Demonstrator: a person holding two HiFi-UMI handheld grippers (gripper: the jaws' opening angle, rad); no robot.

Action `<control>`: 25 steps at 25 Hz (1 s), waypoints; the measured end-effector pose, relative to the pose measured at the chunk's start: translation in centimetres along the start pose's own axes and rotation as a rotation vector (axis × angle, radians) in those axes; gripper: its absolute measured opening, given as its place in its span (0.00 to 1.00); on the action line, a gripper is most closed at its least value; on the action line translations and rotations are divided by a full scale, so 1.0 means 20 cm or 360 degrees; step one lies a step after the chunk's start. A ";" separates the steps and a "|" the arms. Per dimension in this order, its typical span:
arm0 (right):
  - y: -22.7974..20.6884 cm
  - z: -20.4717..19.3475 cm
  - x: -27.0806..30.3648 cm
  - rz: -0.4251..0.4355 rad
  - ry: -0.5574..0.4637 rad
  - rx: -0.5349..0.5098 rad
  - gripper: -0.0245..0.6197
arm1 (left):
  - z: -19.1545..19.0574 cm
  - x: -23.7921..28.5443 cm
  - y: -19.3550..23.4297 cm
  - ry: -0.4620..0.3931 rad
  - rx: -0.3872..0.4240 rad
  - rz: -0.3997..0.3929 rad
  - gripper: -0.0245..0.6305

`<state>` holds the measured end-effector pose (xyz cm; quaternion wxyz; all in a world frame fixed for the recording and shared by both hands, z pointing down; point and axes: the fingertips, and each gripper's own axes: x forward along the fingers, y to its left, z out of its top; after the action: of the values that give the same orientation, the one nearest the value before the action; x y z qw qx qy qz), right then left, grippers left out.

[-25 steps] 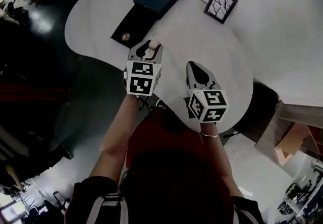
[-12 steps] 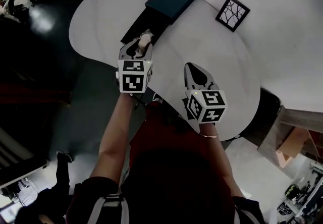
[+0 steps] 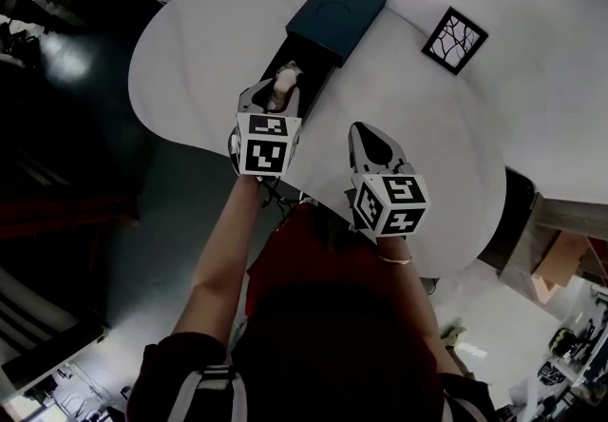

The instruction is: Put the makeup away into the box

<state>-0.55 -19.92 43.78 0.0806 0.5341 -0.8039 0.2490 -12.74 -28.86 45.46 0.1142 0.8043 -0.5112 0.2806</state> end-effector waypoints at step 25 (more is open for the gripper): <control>-0.07 0.03 0.30 -0.0253 0.0052 0.0074 0.06 | -0.06 0.49 -0.04 0.0241 0.0131 -0.0363 0.29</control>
<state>-1.68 -25.51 45.95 0.1008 0.5939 -0.7515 0.2690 -9.37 -35.37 52.07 0.1506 0.8378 -0.3943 0.3463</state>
